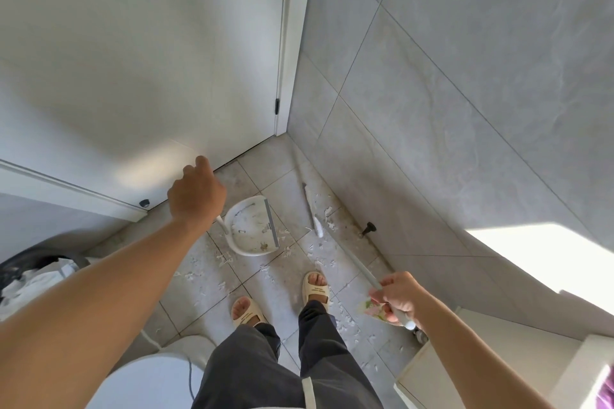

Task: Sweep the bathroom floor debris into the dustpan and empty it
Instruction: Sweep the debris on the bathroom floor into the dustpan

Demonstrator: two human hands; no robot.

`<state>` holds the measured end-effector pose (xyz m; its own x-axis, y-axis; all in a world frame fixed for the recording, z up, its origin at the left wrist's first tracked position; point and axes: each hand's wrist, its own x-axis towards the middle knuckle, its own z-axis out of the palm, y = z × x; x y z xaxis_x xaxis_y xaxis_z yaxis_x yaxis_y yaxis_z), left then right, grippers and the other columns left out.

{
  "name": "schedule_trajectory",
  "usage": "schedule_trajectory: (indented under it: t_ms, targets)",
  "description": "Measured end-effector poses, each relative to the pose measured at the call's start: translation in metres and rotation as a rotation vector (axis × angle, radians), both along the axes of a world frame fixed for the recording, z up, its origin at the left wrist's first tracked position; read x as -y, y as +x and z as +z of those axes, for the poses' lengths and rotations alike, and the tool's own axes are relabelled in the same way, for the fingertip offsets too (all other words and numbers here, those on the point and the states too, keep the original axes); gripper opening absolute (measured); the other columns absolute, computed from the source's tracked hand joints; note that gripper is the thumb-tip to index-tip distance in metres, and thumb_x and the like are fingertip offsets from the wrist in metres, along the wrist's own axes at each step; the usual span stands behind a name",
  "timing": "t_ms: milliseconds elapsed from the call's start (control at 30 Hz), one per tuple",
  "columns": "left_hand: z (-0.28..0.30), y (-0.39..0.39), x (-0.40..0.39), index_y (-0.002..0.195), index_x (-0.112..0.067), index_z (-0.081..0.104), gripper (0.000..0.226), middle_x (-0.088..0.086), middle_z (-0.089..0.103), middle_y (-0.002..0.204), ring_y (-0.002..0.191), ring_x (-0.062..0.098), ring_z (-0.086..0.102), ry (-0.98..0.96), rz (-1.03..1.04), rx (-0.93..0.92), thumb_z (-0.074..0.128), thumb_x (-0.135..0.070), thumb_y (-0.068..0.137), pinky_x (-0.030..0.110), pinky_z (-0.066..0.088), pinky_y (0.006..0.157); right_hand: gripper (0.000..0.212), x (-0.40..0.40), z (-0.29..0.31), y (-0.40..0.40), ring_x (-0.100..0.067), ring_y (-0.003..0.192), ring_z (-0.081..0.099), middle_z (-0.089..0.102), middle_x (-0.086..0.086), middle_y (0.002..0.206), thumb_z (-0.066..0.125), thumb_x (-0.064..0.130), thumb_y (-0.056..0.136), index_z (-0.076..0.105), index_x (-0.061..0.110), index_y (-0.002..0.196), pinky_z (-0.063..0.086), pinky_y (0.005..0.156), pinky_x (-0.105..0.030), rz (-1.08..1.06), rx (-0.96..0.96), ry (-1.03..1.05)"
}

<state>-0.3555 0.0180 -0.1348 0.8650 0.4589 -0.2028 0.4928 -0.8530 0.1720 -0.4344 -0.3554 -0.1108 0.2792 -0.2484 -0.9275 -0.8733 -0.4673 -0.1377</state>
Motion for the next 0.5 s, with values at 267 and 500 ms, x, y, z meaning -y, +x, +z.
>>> schedule_trajectory:
  t_ms: [267,500]
  targets:
    - [-0.001,-0.006,0.005,0.107,-0.004,0.045,0.015,0.021,0.057,0.099,0.086,0.049,0.061,0.033,0.004,0.003,0.04,-0.013,0.096,0.042,0.036,0.063,0.018,0.014,-0.013,0.003,-0.017,0.048,0.046,0.049,-0.012,0.075,0.051,-0.007,0.092,0.065,0.004,0.097,0.037,0.037,-0.016,0.041,0.028,-0.023]
    - [-0.002,-0.008,0.008,0.103,-0.005,0.045,0.012,0.021,0.057,0.095,0.081,0.048,0.061,0.052,-0.005,0.027,0.04,-0.013,0.096,0.041,0.037,0.062,0.017,-0.003,-0.038,-0.004,-0.012,0.039,0.046,0.058,-0.016,0.085,0.053,0.014,0.1,0.058,-0.002,0.103,0.039,0.037,-0.019,-0.091,0.029,-0.008]
